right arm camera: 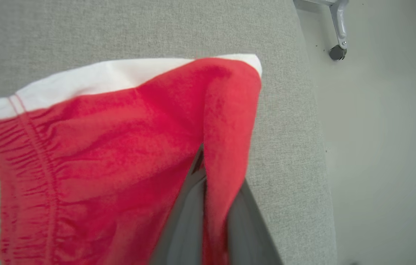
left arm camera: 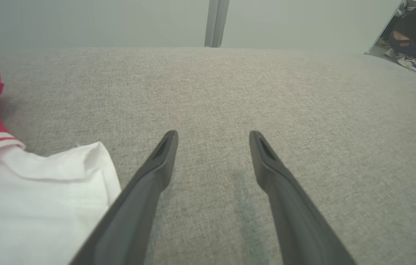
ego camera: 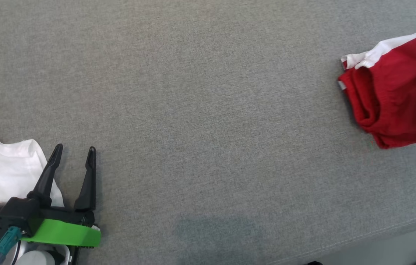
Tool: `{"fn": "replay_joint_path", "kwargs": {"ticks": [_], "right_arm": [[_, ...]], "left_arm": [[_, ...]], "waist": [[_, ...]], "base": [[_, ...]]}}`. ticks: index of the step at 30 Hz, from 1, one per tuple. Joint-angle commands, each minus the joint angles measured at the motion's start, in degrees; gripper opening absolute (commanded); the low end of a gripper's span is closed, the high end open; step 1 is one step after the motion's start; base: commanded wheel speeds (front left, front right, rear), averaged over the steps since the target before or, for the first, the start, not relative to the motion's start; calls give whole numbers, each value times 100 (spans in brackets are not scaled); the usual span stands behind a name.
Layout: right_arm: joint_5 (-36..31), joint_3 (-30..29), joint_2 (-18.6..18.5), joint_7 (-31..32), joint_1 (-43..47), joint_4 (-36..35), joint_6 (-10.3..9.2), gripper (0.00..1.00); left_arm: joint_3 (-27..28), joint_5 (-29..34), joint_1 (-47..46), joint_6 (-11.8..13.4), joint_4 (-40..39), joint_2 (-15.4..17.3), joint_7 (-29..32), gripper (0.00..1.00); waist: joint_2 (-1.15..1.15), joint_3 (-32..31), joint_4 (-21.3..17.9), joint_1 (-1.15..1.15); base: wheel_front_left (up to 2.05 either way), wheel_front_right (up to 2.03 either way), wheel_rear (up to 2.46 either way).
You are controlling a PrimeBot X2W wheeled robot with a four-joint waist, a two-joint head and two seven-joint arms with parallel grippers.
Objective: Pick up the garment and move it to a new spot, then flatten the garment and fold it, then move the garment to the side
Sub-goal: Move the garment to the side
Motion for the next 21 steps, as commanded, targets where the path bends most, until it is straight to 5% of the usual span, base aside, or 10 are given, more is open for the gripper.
{"fn": "replay_joint_path", "kwargs": {"ticks": [1,9,16,18,19,21], "right_arm": [[-122,138,-285,86,-200,80,-2,0],[-121,336,-996,155,-285,346,-4,0],[-482,285,-1162,-262,-307,595,-5,0],[-696,152,-1055,-514,-381,672,-4,43],[-865,89,-1001,-631,-396,715,-4,100],[-1177,-54,-909,-936,-434,801,-4,100]], "left_arm": [[15,-42,-129,-2,12,-25,-44,100],[55,-77,-191,-7,45,0,-71,100],[65,-10,-261,41,-7,37,-83,100],[57,-5,-256,50,-11,39,-85,100],[60,-4,-241,61,-15,41,-86,100],[64,-10,-199,68,-20,39,-88,100]], "waist": [[13,308,268,0],[13,473,333,0],[13,498,251,0],[13,480,214,0],[13,464,191,0],[13,423,145,0]], "base": [[0,0,0],[0,0,0],[0,0,0],[0,0,0],[0,0,0],[0,0,0]]}}
